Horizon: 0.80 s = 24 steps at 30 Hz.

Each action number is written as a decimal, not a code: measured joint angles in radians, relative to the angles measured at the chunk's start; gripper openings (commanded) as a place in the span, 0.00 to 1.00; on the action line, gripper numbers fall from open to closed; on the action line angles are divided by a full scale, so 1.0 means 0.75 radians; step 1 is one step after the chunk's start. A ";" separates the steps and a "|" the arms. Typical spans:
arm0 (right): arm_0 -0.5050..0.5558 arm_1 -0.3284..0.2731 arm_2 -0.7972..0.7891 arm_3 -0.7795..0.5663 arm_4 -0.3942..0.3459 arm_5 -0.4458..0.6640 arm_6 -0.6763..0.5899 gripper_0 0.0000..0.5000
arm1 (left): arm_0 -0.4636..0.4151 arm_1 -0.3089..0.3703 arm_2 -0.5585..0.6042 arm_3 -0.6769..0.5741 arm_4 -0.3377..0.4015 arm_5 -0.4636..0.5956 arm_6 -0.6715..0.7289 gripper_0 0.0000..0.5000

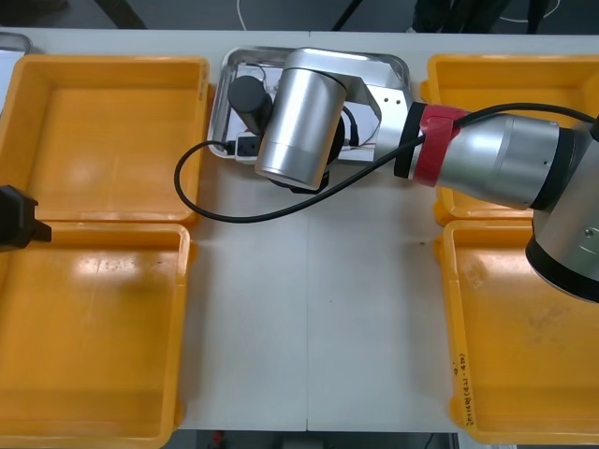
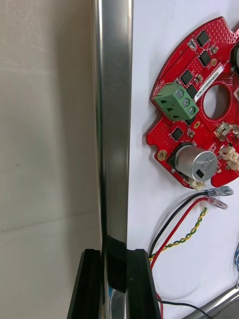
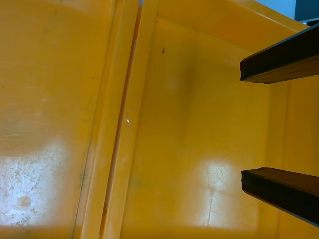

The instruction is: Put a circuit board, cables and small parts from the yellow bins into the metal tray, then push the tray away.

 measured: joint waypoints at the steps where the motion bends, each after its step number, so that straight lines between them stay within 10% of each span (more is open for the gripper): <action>1: -0.003 0.001 0.000 0.010 0.000 -0.009 0.002 0.00 | 0.000 0.000 0.000 0.000 0.000 0.000 0.000 1.00; 24: -0.036 0.012 0.025 0.176 -0.003 -0.190 0.083 0.00 | 0.000 0.000 0.000 0.000 0.000 0.000 0.000 1.00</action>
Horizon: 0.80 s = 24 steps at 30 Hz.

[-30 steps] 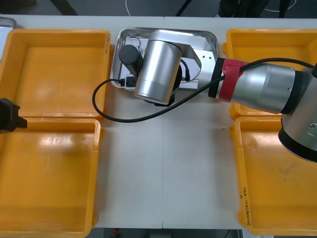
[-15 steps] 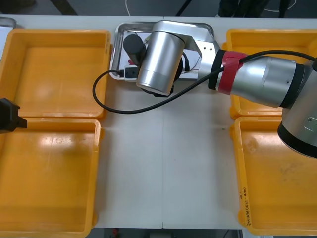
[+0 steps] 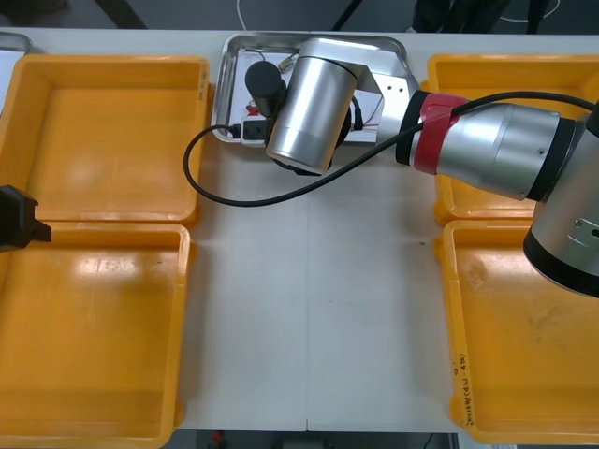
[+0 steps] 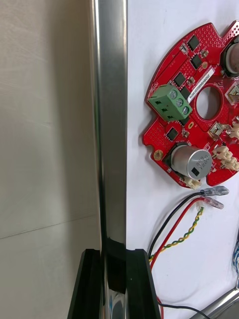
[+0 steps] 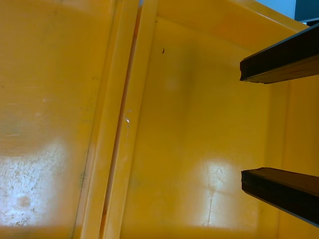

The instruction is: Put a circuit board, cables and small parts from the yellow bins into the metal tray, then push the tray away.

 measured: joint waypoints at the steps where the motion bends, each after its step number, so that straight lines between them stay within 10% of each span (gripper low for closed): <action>1: 0.000 0.000 0.000 0.005 0.000 -0.005 0.000 0.00 | 0.000 0.000 0.000 0.000 0.000 0.000 0.000 1.00; 8: -0.001 0.000 0.000 0.023 0.000 -0.024 0.000 0.00 | 0.000 0.000 0.000 0.000 0.000 0.000 0.000 1.00; 14: -0.001 0.001 0.000 0.033 0.000 -0.032 0.003 1.00 | 0.000 0.000 0.000 0.000 0.000 0.000 0.000 1.00; 24: -0.002 0.001 0.000 0.031 0.000 -0.021 0.057 1.00 | 0.000 0.000 0.000 0.000 0.000 0.000 0.000 1.00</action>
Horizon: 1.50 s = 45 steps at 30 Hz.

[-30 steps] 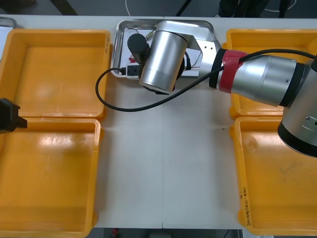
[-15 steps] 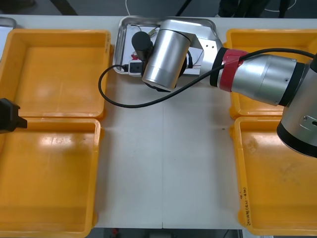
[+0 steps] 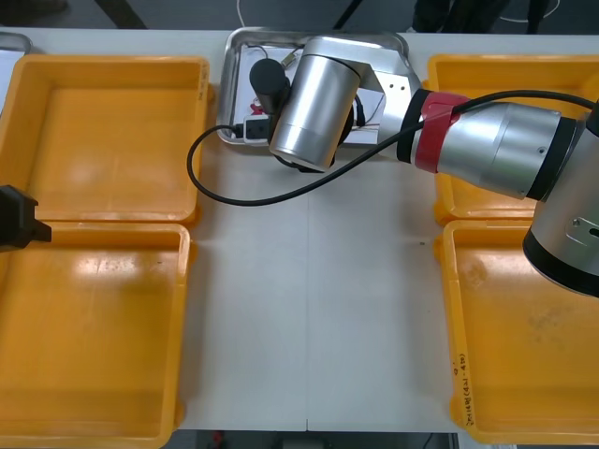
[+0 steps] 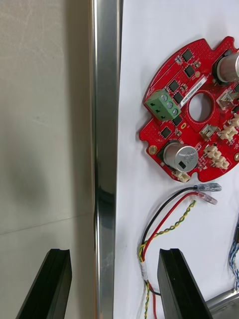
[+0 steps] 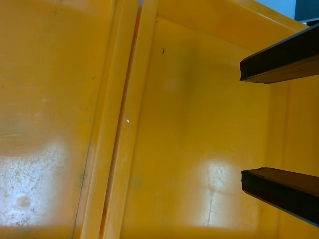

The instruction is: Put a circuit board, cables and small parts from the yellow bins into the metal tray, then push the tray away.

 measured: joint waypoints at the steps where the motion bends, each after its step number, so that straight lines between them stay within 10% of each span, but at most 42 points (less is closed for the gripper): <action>1: -0.001 0.000 0.000 -0.003 0.000 0.018 0.000 1.00 | 0.000 0.000 0.000 0.000 0.000 0.000 0.000 1.00; 27: 0.255 0.002 -0.729 -0.584 0.077 1.019 -0.057 1.00 | 0.000 0.000 0.000 0.000 0.000 0.000 0.000 1.00; 45: 0.636 -0.094 -1.114 -1.199 0.083 1.038 -0.491 1.00 | 0.000 0.000 0.000 -0.001 0.000 0.000 0.000 1.00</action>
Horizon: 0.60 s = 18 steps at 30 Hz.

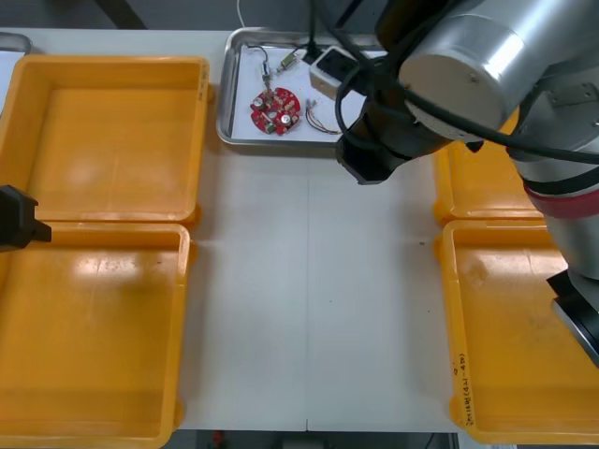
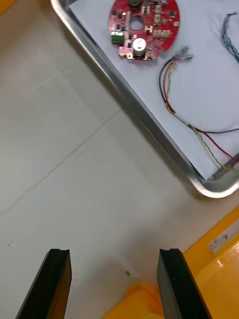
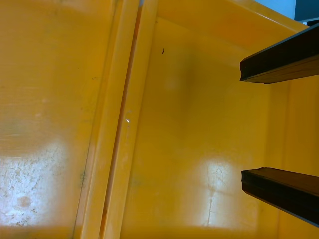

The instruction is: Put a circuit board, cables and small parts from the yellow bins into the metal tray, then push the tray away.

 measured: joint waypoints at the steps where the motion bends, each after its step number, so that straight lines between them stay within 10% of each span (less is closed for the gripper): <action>1: 0.022 -0.004 -0.035 -0.013 -0.002 0.000 0.000 1.00 | 0.000 0.000 0.000 0.000 0.000 0.000 0.000 1.00; 18: 0.407 -0.206 -0.465 -0.197 -0.062 0.000 -0.217 1.00 | 0.000 0.000 0.000 -0.001 0.000 0.000 0.000 1.00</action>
